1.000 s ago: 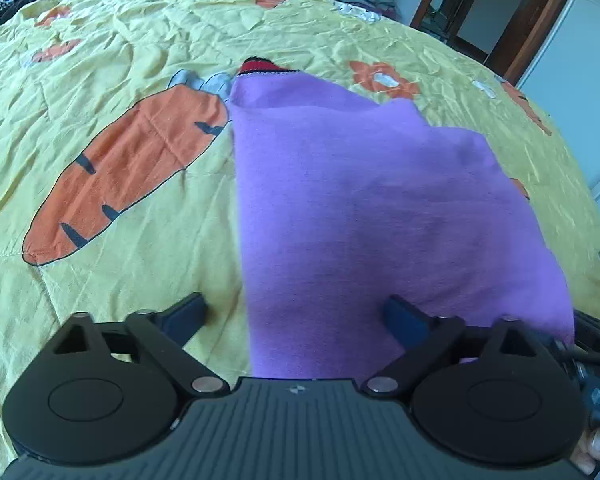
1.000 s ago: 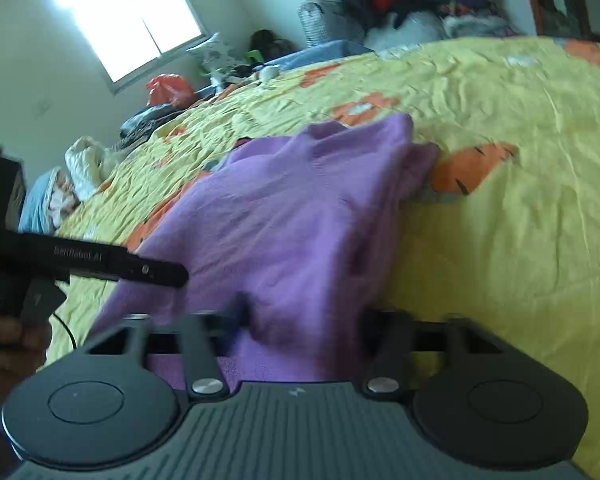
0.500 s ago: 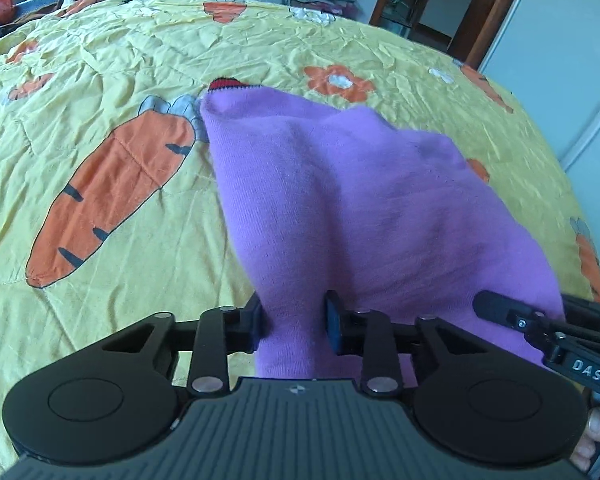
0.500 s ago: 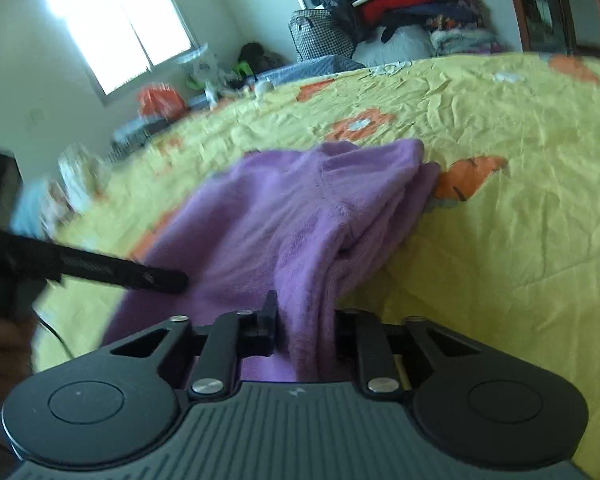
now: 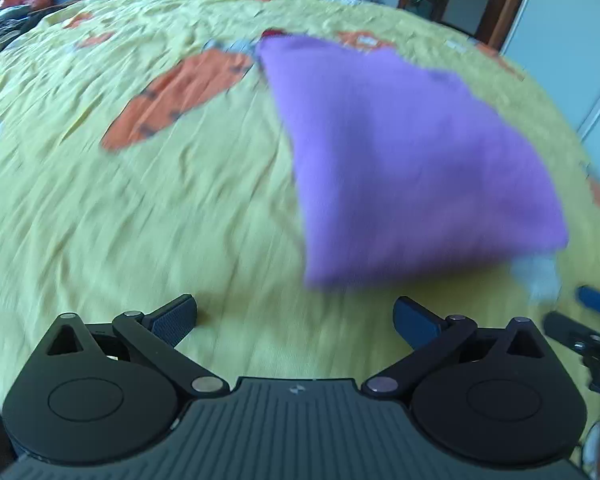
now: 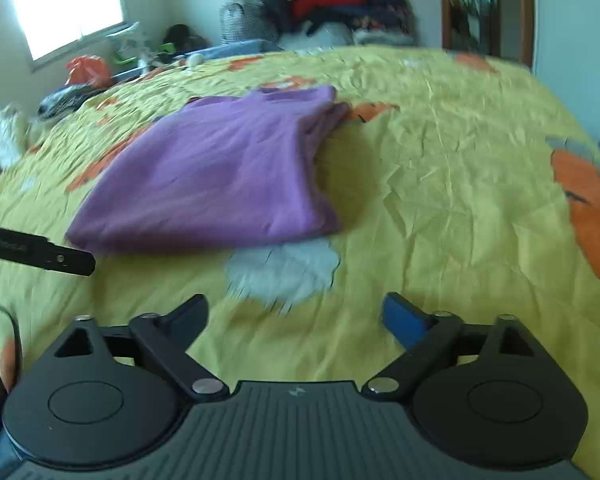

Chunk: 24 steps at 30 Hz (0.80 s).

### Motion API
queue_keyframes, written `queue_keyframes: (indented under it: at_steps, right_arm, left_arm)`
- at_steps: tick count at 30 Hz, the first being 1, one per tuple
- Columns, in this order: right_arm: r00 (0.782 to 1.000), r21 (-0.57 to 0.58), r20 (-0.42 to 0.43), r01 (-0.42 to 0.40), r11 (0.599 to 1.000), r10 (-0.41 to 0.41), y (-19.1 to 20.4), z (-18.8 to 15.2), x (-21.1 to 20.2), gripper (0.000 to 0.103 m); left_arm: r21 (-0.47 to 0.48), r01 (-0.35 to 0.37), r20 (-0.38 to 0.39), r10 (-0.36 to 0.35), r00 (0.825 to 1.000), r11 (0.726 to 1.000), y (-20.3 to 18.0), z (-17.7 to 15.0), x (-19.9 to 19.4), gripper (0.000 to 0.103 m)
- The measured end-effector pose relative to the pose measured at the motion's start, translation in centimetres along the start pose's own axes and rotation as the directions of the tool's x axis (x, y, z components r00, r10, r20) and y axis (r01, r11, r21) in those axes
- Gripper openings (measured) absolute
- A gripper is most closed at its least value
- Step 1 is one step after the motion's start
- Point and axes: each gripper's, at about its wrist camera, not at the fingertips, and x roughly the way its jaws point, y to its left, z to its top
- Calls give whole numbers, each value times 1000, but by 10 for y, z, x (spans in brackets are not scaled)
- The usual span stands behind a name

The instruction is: Fold small clothes

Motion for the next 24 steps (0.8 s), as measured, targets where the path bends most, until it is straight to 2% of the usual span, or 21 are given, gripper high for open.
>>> queue_keyframes:
  at_steps: [5, 12, 17, 24]
  right_arm:
    - [999, -121, 7, 50, 991, -49, 22, -4, 7, 103]
    - [997, -106, -7, 82, 991, -83, 27, 14, 34, 103]
    - [998, -115, -5, 67, 991, -68, 26, 13, 34, 103]
    - [997, -107, -1, 74, 991, -74, 28, 12, 34, 103]
  left_arm:
    - [37, -86, 35, 85, 996, 996, -18, -20, -5, 103]
    - [-26, -127, 30, 127, 991, 992, -32, -15, 1, 103]
    - [-75, -159, 30, 161, 986, 984, -36, -12, 3, 103]
    - [-85, -166, 75, 172, 982, 982, -38, -19, 1, 103]
